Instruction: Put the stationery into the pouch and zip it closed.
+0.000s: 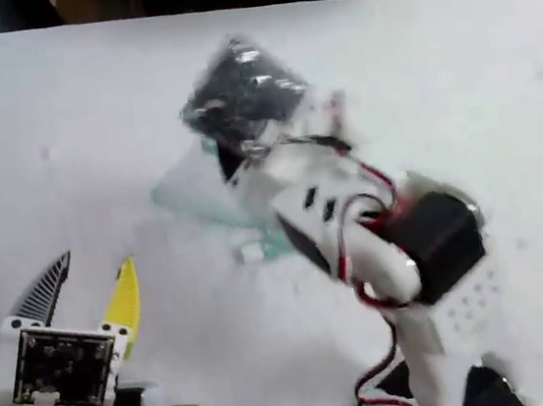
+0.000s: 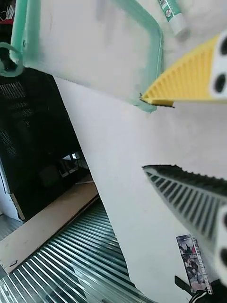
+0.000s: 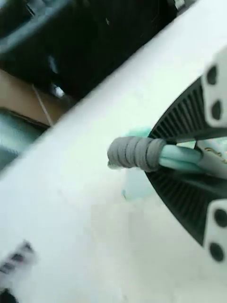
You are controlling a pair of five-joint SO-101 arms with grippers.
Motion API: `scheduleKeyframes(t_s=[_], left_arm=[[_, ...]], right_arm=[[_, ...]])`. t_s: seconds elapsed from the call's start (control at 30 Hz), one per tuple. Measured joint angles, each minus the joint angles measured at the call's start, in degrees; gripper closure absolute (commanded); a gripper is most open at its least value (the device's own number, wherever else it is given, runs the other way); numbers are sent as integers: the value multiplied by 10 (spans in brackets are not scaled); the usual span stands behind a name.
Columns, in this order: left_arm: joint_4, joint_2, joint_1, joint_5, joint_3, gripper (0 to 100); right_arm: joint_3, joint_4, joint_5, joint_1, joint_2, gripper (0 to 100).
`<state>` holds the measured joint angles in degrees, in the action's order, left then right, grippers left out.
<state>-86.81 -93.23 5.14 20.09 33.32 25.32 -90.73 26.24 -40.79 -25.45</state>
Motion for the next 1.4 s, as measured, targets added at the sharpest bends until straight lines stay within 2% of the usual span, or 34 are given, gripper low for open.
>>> scheduleKeyframes(t_s=[0.17, 0.4, 0.5, 0.63, 0.8, 1.07, 1.3, 1.4], left_arm=[[-1, 0, 0, -2, 0, 779], [-8, 0, 0, -2, 0, 779], [-8, 0, 0, -2, 1, 777], [0, 0, -14, 23, 40, 768], [8, 0, -65, 82, 129, 689], [19, 0, -84, 204, 133, 687], [86, 0, -88, 216, 133, 670], [110, 0, -132, 216, 157, 667]], right_arm=[[4, -60, 1, -72, -19, 975], [-74, -66, 1, -84, -108, 975], [-125, -67, 27, -91, -138, 975], [-153, -53, 38, -79, -156, 975], [-170, -11, 40, -28, -157, 975], [-170, 4, 40, -11, -157, 975], [-170, 1, 40, -11, -157, 975], [-170, -9, 40, -11, -157, 975]])
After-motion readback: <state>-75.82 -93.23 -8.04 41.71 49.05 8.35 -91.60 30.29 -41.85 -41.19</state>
